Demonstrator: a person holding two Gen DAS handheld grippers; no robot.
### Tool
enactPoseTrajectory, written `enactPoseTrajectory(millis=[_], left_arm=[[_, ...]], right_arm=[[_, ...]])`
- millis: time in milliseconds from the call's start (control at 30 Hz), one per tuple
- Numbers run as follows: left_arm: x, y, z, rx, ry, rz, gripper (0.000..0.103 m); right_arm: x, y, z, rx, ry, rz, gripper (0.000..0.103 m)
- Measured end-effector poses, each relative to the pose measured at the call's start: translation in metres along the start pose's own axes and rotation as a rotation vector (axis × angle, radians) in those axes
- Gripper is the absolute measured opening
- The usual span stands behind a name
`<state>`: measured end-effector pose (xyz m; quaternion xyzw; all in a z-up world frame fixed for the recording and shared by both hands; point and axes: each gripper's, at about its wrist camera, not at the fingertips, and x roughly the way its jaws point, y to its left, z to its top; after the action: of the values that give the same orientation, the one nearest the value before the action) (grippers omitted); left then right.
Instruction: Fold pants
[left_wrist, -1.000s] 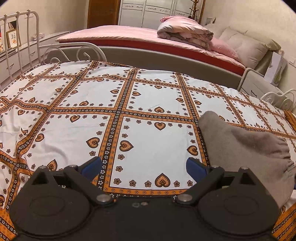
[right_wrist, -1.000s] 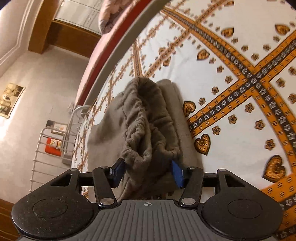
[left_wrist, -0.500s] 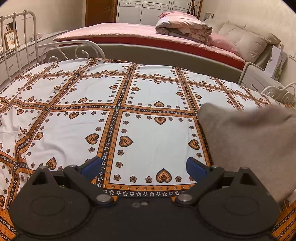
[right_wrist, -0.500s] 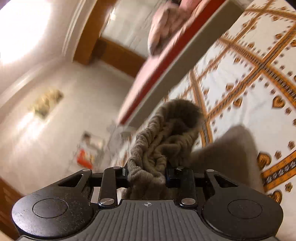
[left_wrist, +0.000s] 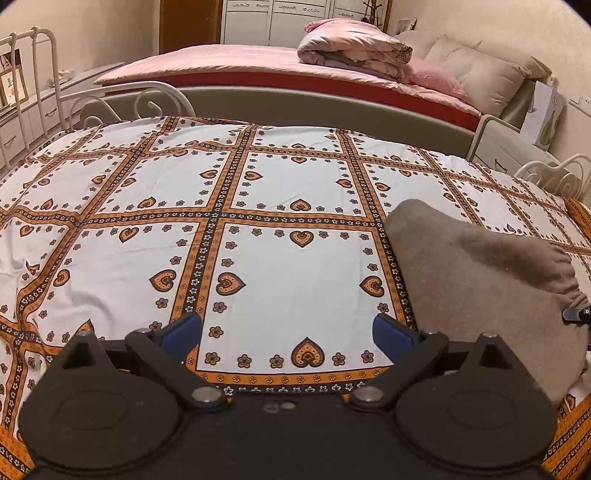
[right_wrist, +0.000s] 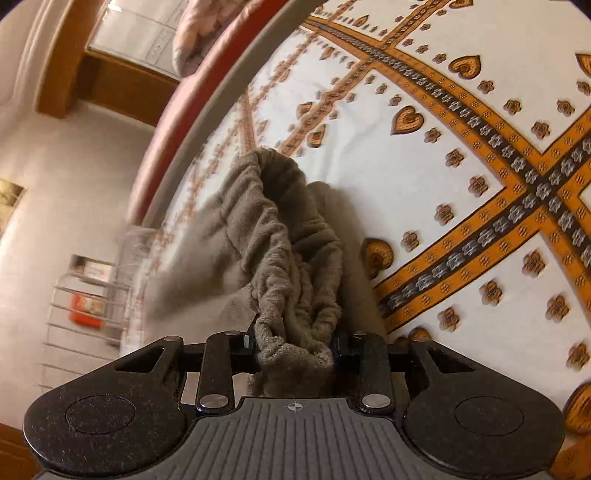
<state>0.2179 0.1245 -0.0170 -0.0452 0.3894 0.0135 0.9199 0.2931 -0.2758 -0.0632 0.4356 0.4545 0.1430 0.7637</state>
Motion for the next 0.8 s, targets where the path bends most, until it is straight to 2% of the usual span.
enactPoseTrajectory(millis=[100, 133, 167, 267, 333, 400, 467, 533, 600, 800], left_arm=[[0.0, -0.002, -0.001, -0.008, 0.0, -0.006, 0.092], [-0.001, -0.003, -0.001, -0.004, -0.001, -0.009, 0.092], [-0.001, -0.004, -0.001, 0.002, -0.001, -0.01, 0.093], [-0.002, -0.005, -0.001, 0.01, -0.005, -0.018, 0.093], [-0.002, -0.008, -0.001, 0.012, -0.012, -0.029, 0.092], [0.0, -0.013, 0.001, 0.012, -0.022, -0.039, 0.092], [0.005, -0.023, 0.005, 0.016, -0.037, -0.055, 0.093], [0.013, -0.037, 0.01, 0.021, -0.055, -0.074, 0.093], [0.025, -0.052, 0.016, 0.015, -0.067, -0.102, 0.092], [0.058, -0.1, 0.029, 0.023, -0.081, -0.167, 0.093]], right_arm=[[-0.009, 0.016, 0.0, -0.072, -0.042, 0.012, 0.034], [-0.013, 0.02, -0.002, -0.089, -0.055, 0.019, 0.036], [-0.017, 0.022, -0.004, -0.102, -0.063, 0.027, 0.043], [-0.024, 0.024, -0.001, -0.121, -0.099, -0.019, 0.048], [-0.04, 0.023, 0.0, -0.131, -0.161, -0.048, 0.048], [-0.059, 0.031, -0.002, -0.199, -0.255, -0.111, 0.048], [-0.066, 0.04, 0.001, -0.251, -0.296, -0.056, 0.048], [-0.063, 0.054, 0.001, -0.314, -0.299, -0.013, 0.048], [-0.05, 0.068, 0.003, -0.374, -0.283, -0.018, 0.048], [0.004, 0.09, 0.013, -0.478, -0.176, 0.029, 0.048]])
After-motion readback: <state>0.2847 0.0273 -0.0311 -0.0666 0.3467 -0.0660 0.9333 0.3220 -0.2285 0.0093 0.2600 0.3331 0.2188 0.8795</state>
